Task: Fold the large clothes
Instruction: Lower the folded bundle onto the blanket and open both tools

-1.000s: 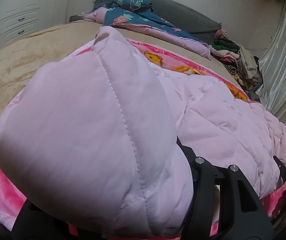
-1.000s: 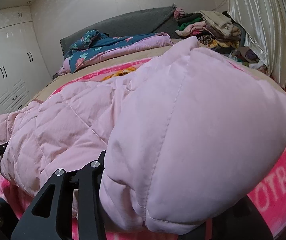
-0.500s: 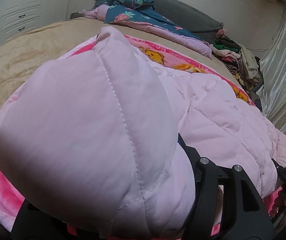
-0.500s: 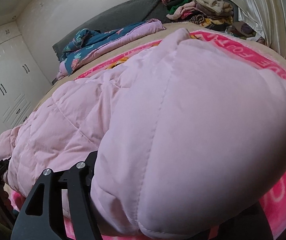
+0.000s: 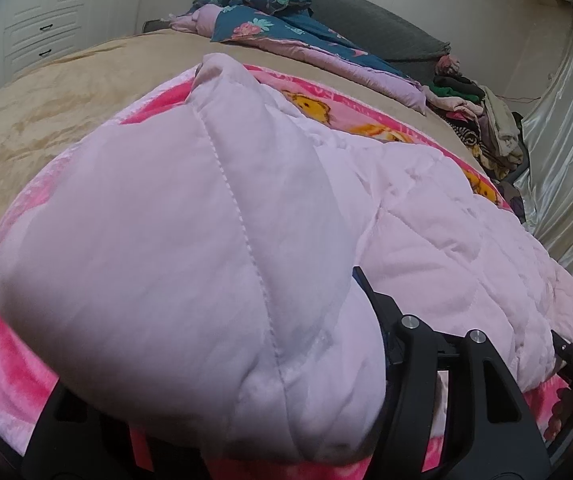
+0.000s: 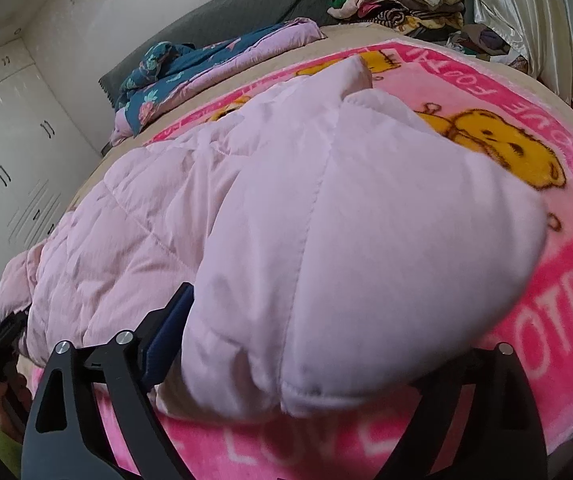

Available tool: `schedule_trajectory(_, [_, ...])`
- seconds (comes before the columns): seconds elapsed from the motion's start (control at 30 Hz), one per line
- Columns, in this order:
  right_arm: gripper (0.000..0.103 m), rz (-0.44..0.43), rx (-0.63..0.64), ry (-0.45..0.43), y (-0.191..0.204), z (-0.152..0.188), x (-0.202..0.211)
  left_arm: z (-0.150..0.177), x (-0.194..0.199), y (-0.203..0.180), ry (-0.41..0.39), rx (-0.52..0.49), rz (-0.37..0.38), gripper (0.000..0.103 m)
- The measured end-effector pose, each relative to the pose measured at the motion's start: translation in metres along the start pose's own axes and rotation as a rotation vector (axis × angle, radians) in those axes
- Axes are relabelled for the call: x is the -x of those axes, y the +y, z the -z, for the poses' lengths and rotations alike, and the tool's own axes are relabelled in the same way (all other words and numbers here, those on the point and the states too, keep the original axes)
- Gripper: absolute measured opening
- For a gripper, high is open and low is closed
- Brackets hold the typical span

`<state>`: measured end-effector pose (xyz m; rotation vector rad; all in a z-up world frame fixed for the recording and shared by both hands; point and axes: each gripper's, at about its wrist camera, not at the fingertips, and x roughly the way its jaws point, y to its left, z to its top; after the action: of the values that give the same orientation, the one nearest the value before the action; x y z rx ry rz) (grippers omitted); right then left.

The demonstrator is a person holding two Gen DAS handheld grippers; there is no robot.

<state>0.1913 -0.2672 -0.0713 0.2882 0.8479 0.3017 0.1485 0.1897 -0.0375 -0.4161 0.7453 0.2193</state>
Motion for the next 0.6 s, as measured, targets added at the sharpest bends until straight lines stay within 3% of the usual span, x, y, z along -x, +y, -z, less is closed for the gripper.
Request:
schedule_trajectory(0.3, [0.097,0.025,0.045,0.002,-0.003,0.011,0.024,0.009,0.026,0.007,0.023,0.018,-0.001,0.085])
schedule_trajectory(0.47, [0.099,0.075,0.084,-0.019,-0.001,0.017,0.04,0.014,0.043,0.008,0.019,-0.003,-0.027,0.093])
schedule_trajectory(0.6, [0.099,0.112,0.107,-0.042,-0.001,0.019,0.053,0.015,0.059,0.008,-0.002,-0.004,-0.046,0.093])
